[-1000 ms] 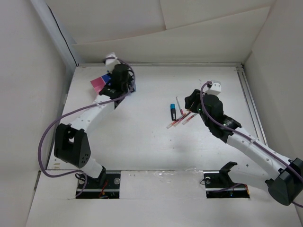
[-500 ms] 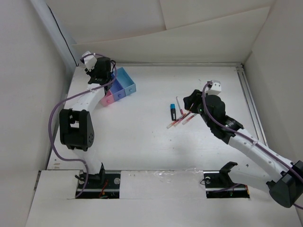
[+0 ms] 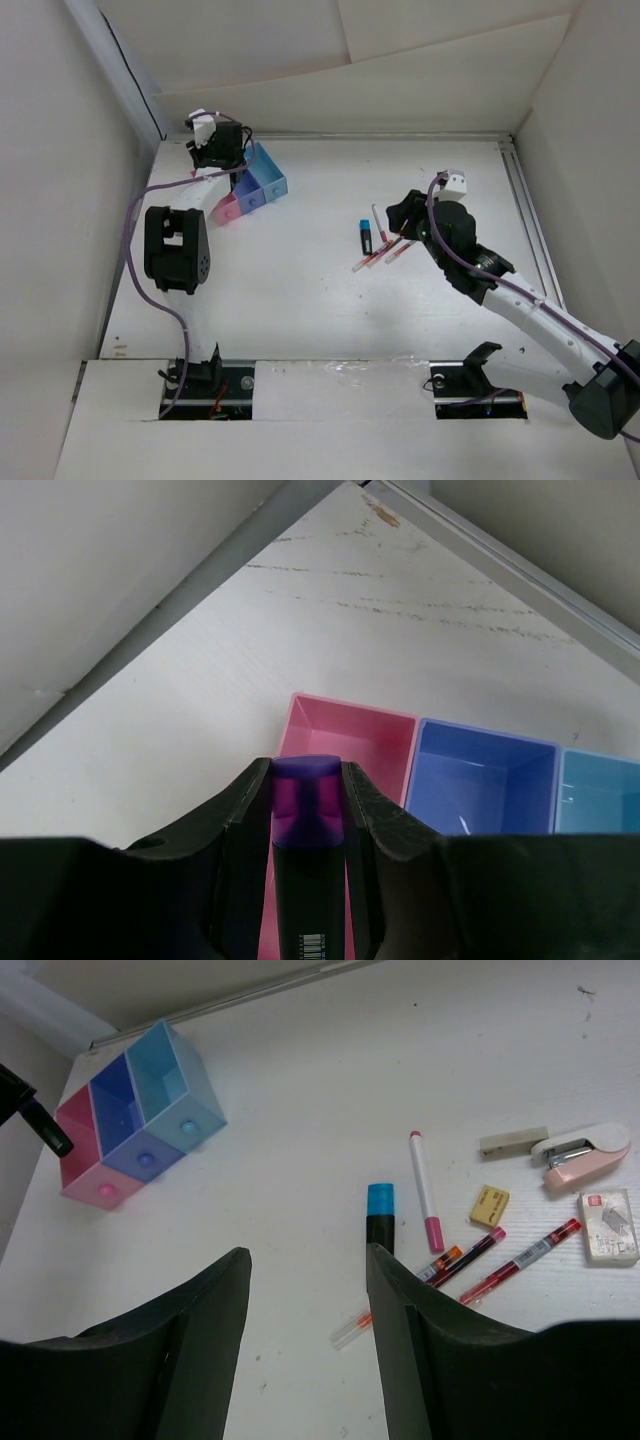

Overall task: Sort the stationery into containers
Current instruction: Place the stationery into the container, then grab a piece of stationery with the left arm, then place the stationery into the container

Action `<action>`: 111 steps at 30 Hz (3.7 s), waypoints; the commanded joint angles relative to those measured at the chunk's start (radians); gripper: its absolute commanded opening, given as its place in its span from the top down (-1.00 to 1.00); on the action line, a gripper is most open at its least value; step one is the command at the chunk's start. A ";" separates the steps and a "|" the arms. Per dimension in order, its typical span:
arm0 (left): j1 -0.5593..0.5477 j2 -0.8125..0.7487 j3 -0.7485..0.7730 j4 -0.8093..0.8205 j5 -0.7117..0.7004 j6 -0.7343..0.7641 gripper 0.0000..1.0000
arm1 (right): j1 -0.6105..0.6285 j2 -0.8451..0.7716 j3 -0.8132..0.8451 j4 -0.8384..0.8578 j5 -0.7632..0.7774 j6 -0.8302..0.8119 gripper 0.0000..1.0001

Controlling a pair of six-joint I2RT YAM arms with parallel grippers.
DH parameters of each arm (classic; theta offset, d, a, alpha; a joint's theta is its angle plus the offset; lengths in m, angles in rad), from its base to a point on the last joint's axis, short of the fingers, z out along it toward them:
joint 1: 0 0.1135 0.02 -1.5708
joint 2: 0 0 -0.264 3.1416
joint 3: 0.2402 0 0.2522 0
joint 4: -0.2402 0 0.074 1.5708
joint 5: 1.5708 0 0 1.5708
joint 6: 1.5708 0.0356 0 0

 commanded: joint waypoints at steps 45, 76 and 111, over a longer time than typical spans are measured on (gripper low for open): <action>-0.695 0.045 0.101 -0.112 0.509 -0.208 0.09 | -0.041 -0.152 -0.033 -0.055 0.264 0.082 -0.15; -0.722 0.306 0.214 -0.165 0.364 -0.178 0.16 | -0.041 -0.103 -0.023 -0.004 0.100 0.030 -0.25; -0.024 -0.154 -0.004 -0.122 0.381 -0.243 1.00 | -0.032 -0.092 -0.023 0.023 0.023 0.030 -0.25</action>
